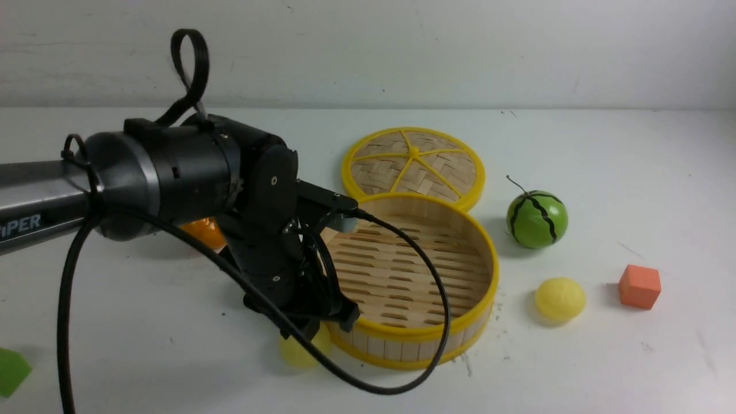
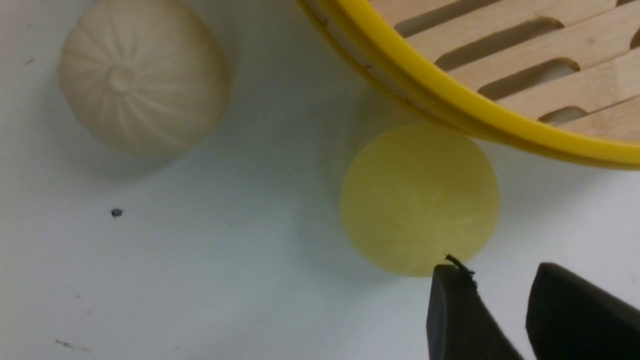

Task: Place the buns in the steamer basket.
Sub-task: Use the left arm to grab a steamed stuffed bun

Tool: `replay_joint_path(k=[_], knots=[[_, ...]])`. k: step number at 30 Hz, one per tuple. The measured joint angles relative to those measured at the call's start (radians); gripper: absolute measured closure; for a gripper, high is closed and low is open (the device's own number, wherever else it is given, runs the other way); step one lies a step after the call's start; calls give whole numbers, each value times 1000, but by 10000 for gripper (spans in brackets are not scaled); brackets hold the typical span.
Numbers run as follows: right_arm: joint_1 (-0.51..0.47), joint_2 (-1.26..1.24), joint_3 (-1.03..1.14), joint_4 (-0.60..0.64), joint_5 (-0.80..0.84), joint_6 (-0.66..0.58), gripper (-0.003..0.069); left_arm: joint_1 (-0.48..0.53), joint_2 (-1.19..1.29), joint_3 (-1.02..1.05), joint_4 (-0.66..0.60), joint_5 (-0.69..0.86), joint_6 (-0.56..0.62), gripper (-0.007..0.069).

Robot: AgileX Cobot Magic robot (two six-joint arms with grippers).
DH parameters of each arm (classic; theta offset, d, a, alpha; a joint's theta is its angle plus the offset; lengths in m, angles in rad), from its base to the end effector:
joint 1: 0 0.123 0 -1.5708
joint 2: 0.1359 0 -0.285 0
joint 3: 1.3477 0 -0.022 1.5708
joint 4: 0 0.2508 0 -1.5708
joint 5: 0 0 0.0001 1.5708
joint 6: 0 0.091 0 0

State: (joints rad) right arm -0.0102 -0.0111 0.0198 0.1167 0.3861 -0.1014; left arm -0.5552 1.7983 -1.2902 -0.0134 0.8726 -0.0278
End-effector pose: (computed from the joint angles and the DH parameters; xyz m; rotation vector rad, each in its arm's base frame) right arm 0.0522 0.0035 0.1727 -0.0142 1.8758 0.0388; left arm 0.3089 -0.1927 0.2194 0.7398 2.7796 -0.1312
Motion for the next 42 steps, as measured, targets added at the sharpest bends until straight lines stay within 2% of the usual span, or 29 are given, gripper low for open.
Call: replay_joint_path(k=[27,31,38,42], knots=[[0,0,0,1,0,0,418,0,106,-5,54,-90,0,392],[0,0,0,1,0,0,418,0,111,-6,55,-92,-16,445],[0,0,0,1,0,0,418,0,101,-6,56,-82,-45,636],[0,0,0,1,0,0,418,0,64,-6,56,-57,-58,638]])
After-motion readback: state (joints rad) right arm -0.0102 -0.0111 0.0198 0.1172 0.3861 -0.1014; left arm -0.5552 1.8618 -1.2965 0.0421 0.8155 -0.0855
